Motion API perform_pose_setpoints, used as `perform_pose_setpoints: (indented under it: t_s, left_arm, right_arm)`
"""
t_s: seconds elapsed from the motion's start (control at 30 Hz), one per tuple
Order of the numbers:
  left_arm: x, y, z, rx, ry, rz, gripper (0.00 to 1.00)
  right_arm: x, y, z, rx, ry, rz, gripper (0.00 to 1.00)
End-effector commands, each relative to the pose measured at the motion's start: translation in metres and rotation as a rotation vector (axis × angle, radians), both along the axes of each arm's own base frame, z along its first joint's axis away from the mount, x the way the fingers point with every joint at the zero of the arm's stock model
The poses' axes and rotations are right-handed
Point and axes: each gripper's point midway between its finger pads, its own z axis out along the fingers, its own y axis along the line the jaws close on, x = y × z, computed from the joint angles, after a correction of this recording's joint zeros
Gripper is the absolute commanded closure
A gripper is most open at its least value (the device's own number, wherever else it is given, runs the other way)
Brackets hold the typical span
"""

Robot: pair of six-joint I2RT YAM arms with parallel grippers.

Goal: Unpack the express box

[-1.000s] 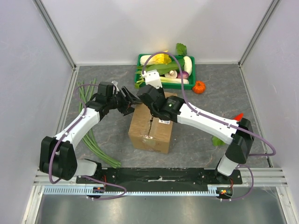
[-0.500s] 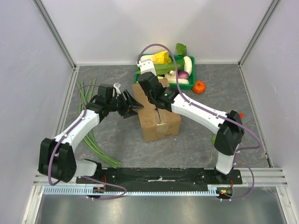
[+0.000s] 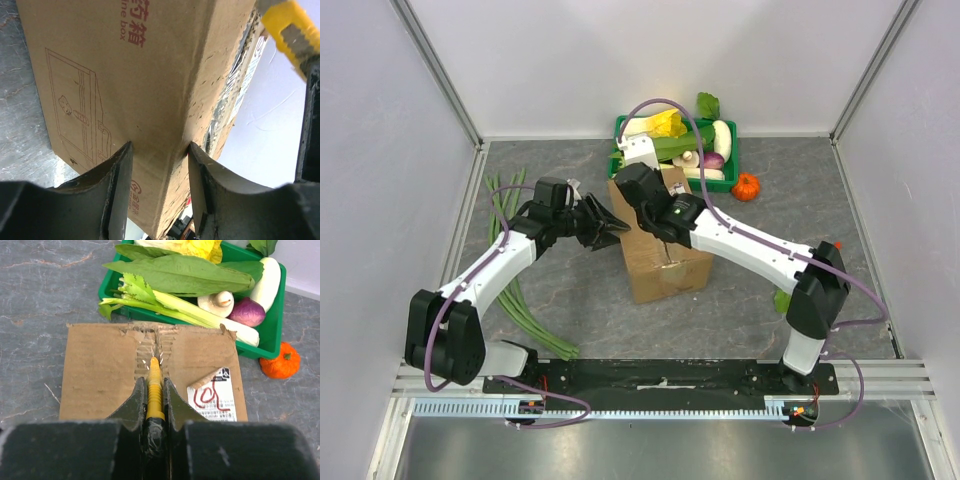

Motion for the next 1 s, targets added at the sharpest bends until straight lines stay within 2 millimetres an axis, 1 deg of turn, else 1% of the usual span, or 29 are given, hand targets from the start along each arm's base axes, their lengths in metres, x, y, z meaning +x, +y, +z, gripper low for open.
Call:
perform_pose_setpoints:
  t_s: [0.0,0.07,0.27,0.37,0.57,0.6,0.67,0.7,0.97]
  left_arm:
    - [0.02,0.013,-0.005,0.035,0.033,0.165,0.63]
    - [0.02,0.016,-0.008,0.041,0.044,0.188,0.64]
    - [0.022,0.019,-0.012,0.047,0.056,0.213,0.67]
    - [0.024,0.018,-0.01,0.044,0.049,0.213,0.67]
    - [0.026,0.018,-0.01,0.045,0.05,0.218,0.67]
    - [0.026,0.018,-0.01,0.045,0.052,0.219,0.67]
    - [0.026,0.018,-0.012,0.046,0.057,0.224,0.67]
    - [0.026,0.019,-0.011,0.046,0.055,0.225,0.67]
    - [0.03,0.02,-0.013,0.047,0.063,0.251,0.67]
  right_arm:
    - [-0.03,-0.011,0.002,0.004,0.032,0.008,1.0]
    - [-0.033,-0.015,0.005,0.019,0.03,0.004,1.0]
    - [-0.04,-0.019,-0.001,0.021,0.047,0.01,1.0]
    - [-0.044,-0.023,-0.003,0.019,0.056,0.005,1.0]
    - [-0.056,-0.031,0.003,0.027,0.078,-0.001,1.0]
    - [-0.057,-0.033,0.009,0.045,0.075,-0.004,1.0]
    - [-0.062,-0.036,0.01,0.041,0.09,-0.001,1.0]
    - [-0.064,-0.036,0.014,0.05,0.09,0.001,1.0]
    - [-0.082,-0.041,0.014,0.088,0.152,0.01,1.0]
